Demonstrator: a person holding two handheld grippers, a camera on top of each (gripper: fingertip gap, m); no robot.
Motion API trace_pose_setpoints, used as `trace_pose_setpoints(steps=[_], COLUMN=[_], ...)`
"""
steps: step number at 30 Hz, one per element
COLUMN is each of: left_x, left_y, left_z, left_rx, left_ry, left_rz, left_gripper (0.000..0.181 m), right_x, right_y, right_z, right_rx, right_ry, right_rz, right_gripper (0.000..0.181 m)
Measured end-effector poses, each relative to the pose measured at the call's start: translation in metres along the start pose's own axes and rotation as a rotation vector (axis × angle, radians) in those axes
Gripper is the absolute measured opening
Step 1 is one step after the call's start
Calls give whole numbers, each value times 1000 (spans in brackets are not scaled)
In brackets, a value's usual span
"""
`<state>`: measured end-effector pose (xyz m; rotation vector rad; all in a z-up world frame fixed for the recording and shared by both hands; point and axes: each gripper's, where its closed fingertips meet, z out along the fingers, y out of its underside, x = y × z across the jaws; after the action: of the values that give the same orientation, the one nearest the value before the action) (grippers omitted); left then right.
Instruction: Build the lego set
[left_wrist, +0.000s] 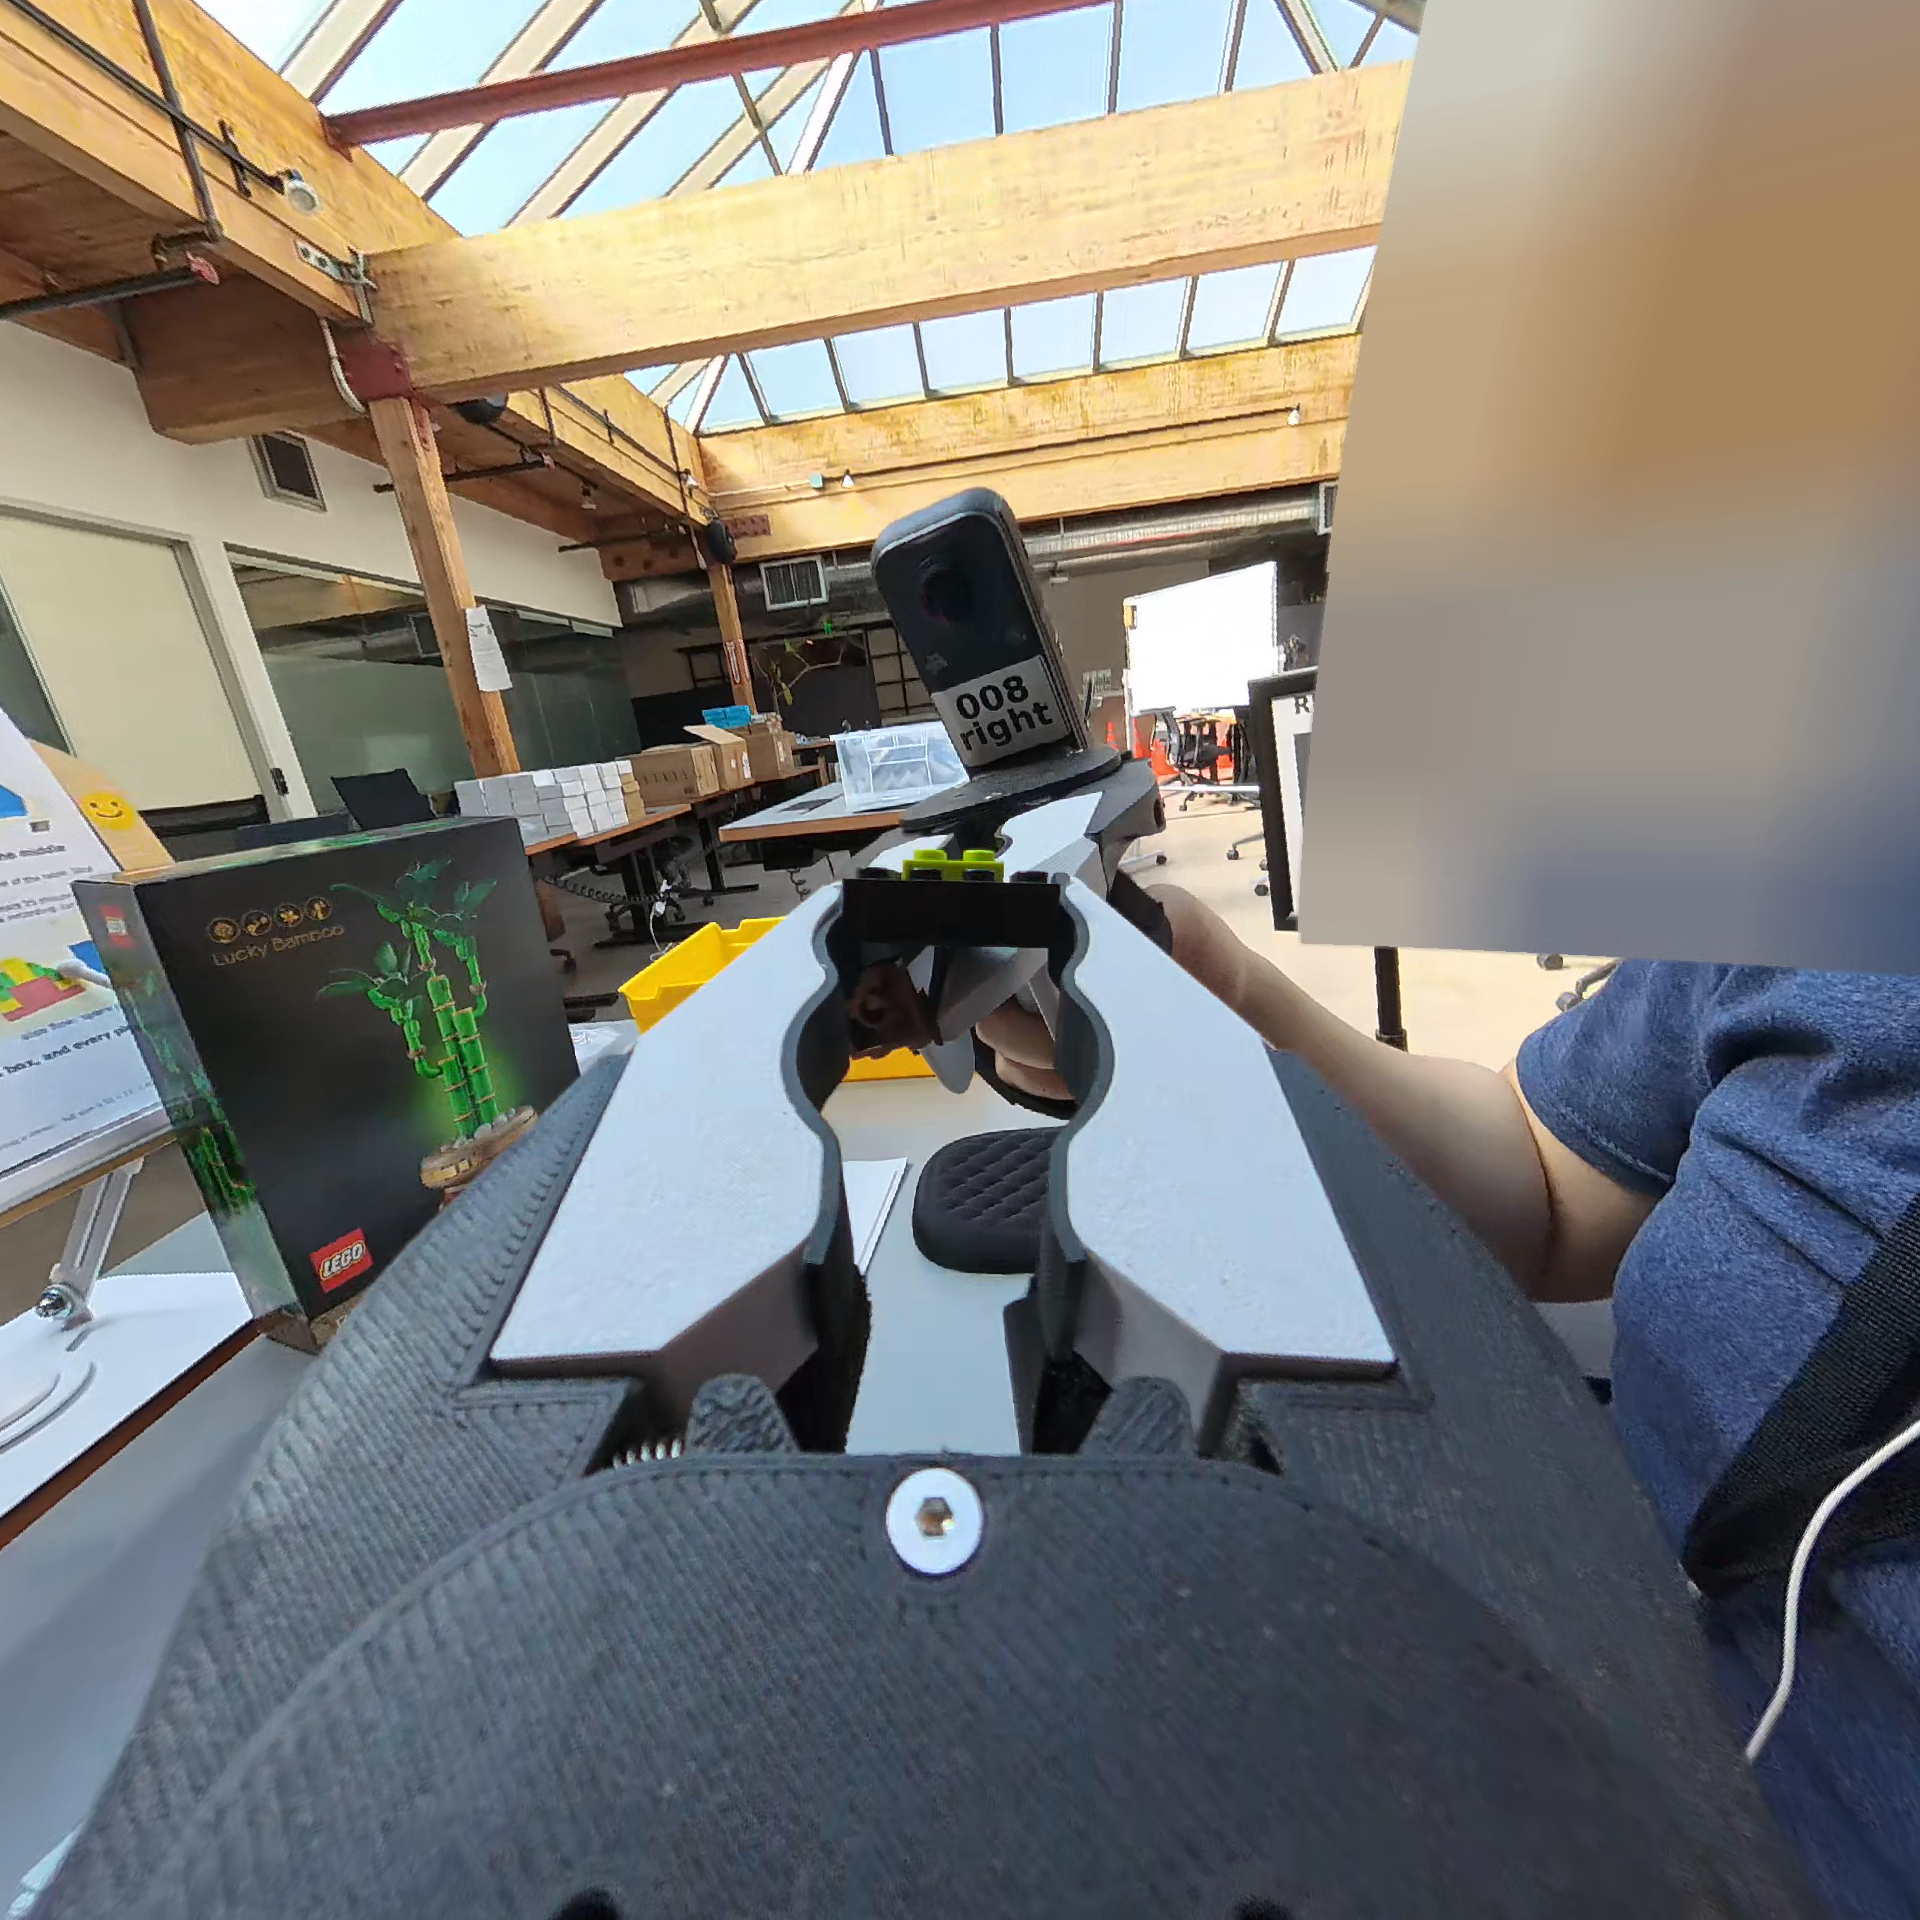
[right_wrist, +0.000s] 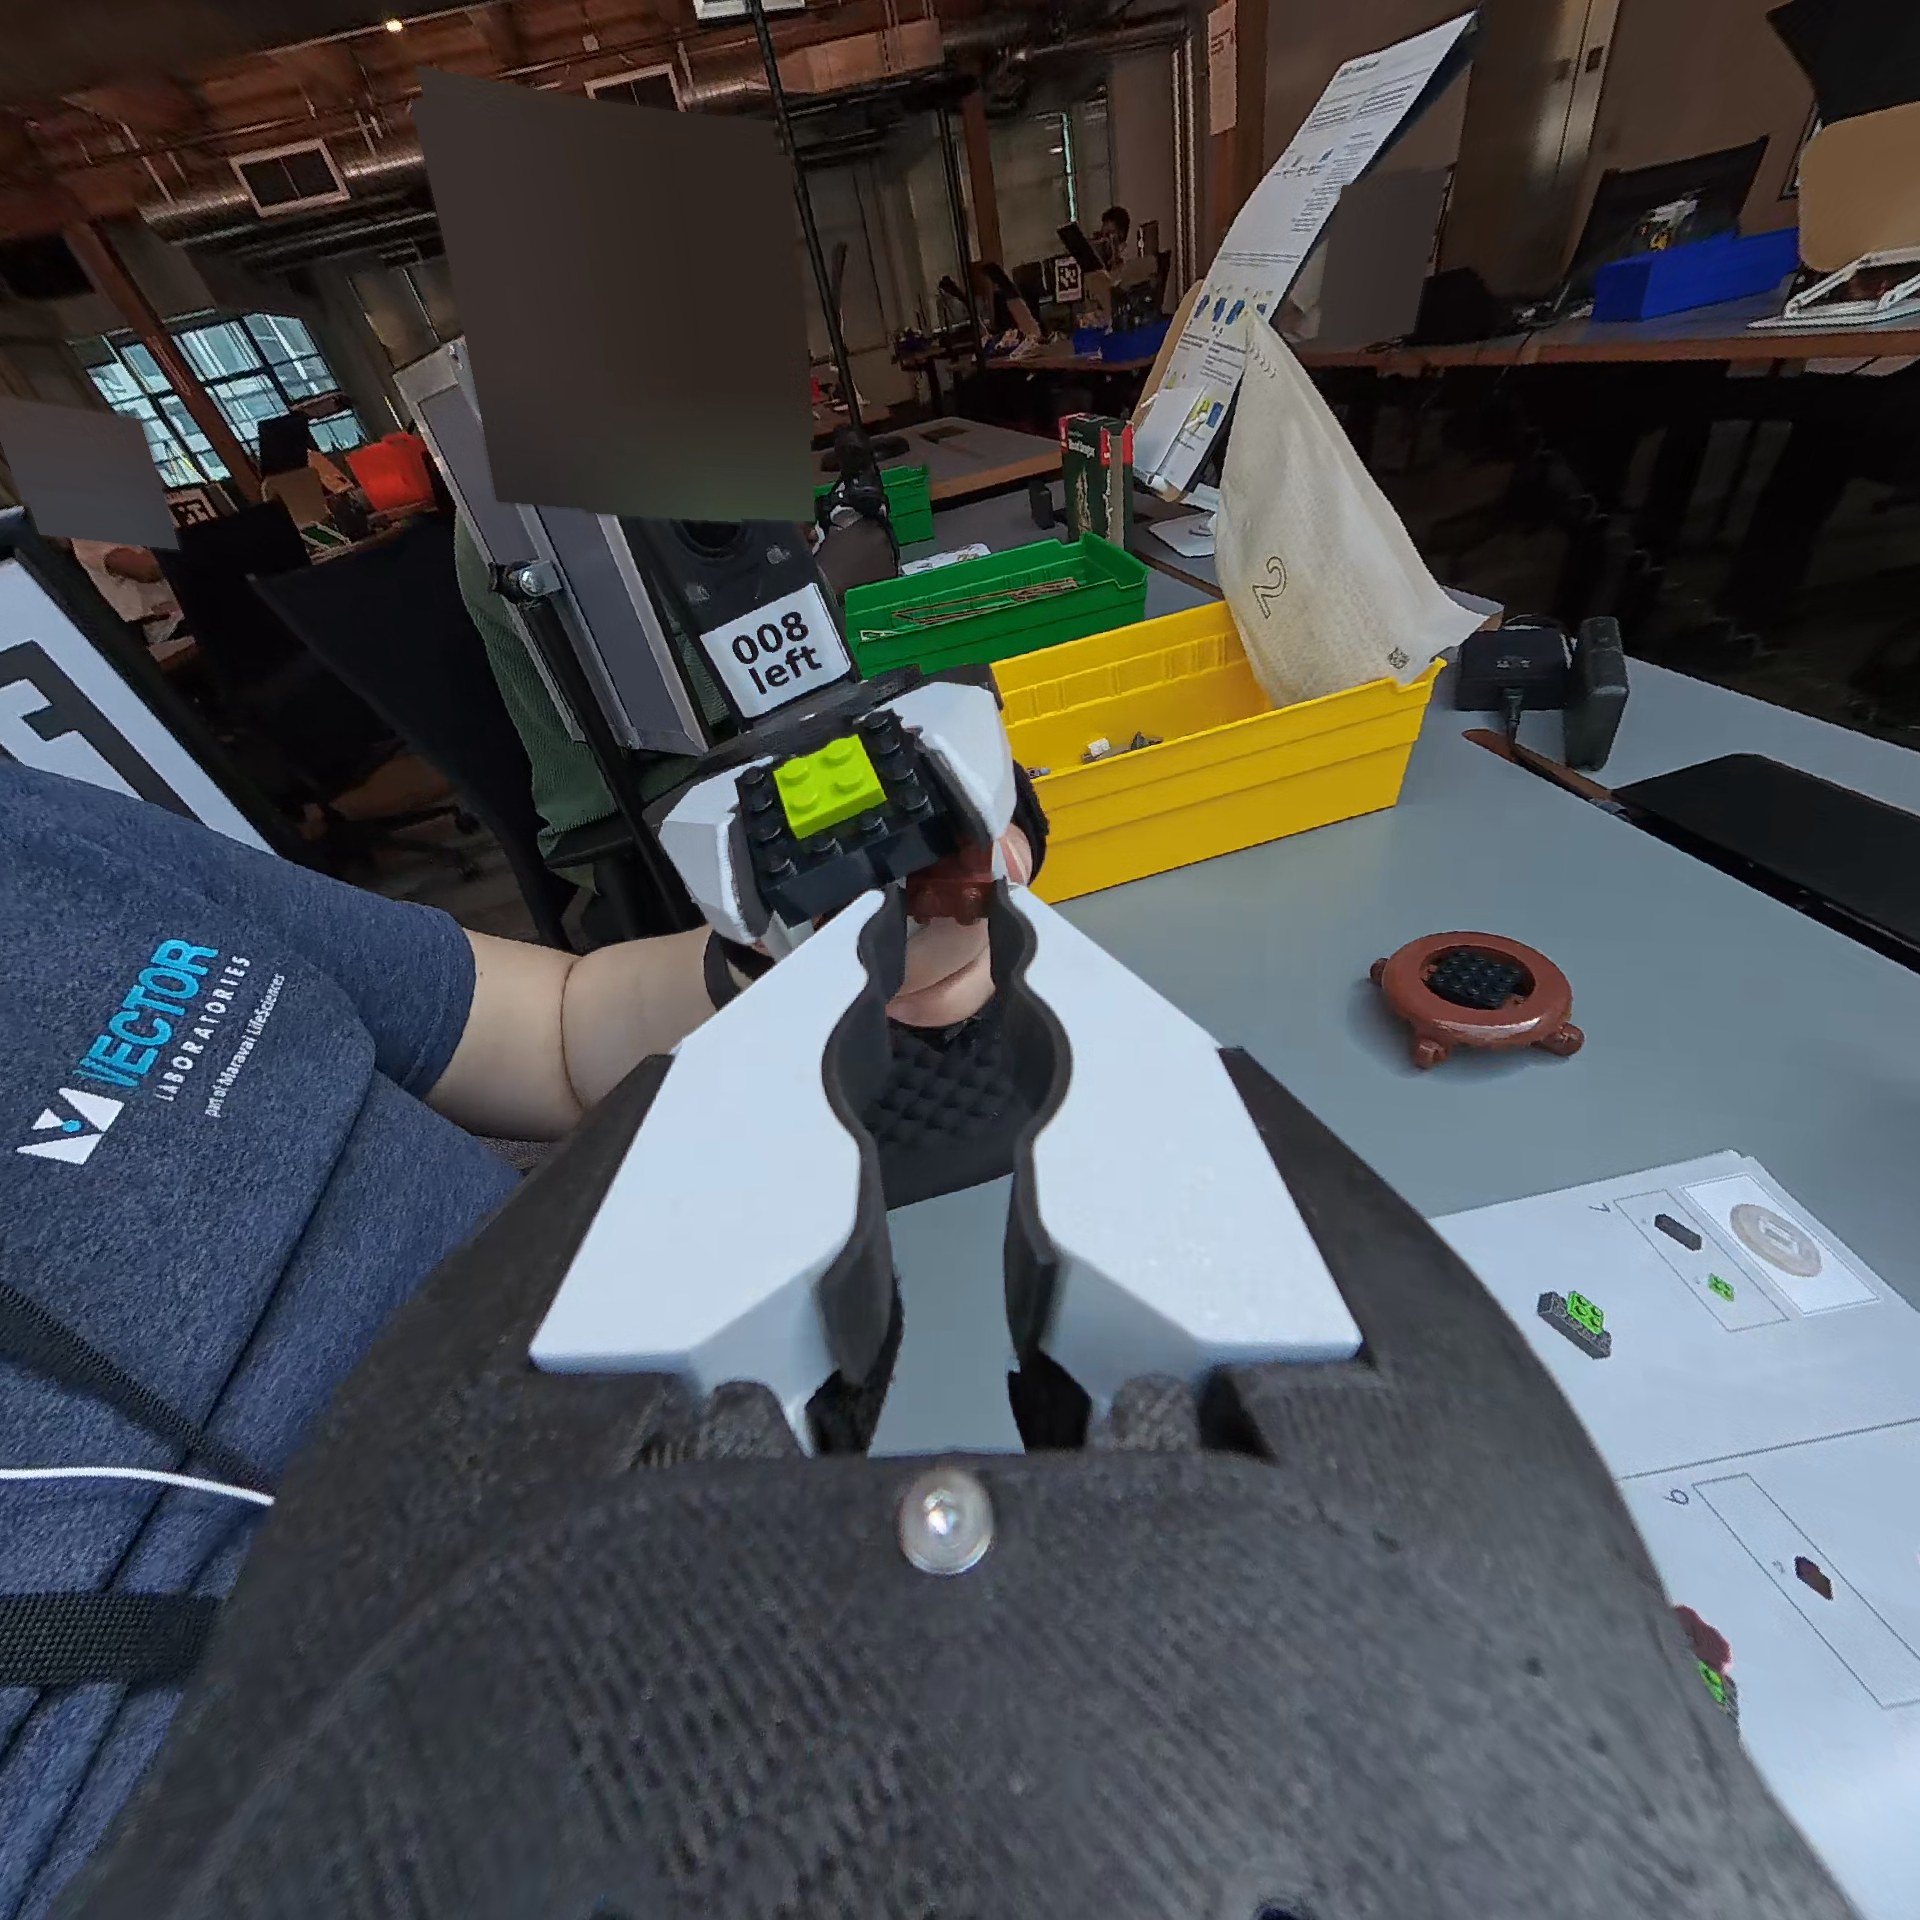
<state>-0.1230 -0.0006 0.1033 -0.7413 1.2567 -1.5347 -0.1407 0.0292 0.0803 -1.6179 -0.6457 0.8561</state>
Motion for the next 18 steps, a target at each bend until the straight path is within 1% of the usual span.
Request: trace_pose_setpoints(steps=[9,18], left_x=[3,5], left_y=[23,42], left_z=[9,11], left_rx=[-202,-375], left_ry=[11,30], left_rz=[61,148], left_gripper=[34,34], right_x=[4,7], right_y=[15,28], right_z=[-14,-19], right_rx=[-100,-141], right_ry=[45,64], right_rz=[58,101], right_gripper=[15,15])
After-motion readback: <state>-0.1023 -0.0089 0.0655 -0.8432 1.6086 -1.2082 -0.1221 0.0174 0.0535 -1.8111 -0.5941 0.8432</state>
